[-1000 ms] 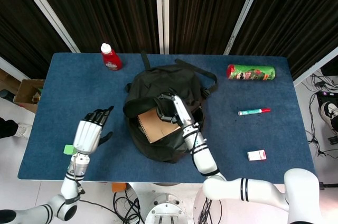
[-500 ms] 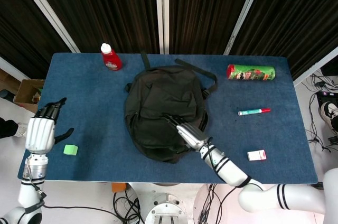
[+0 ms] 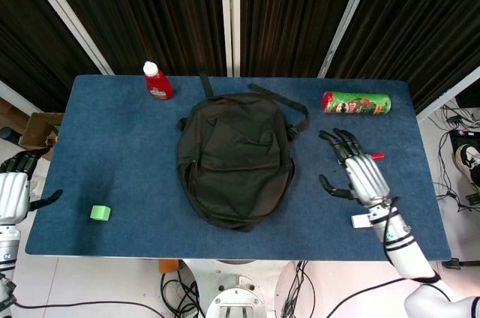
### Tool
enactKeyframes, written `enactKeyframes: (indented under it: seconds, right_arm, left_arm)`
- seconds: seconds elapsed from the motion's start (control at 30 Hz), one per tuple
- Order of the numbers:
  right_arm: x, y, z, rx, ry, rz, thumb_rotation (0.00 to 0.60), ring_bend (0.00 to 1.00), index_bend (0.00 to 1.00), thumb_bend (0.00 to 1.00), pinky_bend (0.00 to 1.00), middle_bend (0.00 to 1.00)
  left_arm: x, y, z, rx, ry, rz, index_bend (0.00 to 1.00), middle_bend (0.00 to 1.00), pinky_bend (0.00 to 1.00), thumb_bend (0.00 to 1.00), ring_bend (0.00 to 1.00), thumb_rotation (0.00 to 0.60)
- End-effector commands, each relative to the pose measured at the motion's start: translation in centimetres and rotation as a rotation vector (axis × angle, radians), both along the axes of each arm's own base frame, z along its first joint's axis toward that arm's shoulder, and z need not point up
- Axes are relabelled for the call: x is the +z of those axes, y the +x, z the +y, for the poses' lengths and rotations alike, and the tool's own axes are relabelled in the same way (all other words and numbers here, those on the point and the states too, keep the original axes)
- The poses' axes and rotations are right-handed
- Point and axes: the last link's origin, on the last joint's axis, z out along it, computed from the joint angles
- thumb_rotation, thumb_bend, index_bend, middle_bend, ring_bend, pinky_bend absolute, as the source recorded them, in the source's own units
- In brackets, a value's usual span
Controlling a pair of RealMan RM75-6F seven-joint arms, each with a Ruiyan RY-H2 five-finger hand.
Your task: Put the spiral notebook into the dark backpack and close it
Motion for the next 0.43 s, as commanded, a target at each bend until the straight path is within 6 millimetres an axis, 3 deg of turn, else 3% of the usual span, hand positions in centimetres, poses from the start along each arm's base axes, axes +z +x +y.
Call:
enactKeyframes:
  seconds: [0.03,0.2,0.43]
  right_arm:
    - [2.6,-5.5,2.0,-0.127,-0.085,0.155,0.6,0.0,0.08,0.39,0.0,0.12]
    - [4.3,-9.5,5.1,-0.215,-0.101,0.147,0.6,0.0,0.06,0.39,0.0,0.09]
    - [5.3,-12.4,8.0,-0.261,-0.147,0.091,0.6,0.0,0.06,0.39,0.0,0.09]
  left_arm:
    - [0.3,-0.5,-1.9,0.022,-0.06,0.023,0.21,0.23,0.24,0.0,0.18,0.6]
    - [0.6,0.3,-4.9,0.013,-0.032,0.054,0.21,0.23,0.24,0.0,0.18,0.6]
    - [-0.1,1.2,-8.0,0.015,-0.027,0.068,0.22,0.23,0.24,0.0,0.18,0.6]
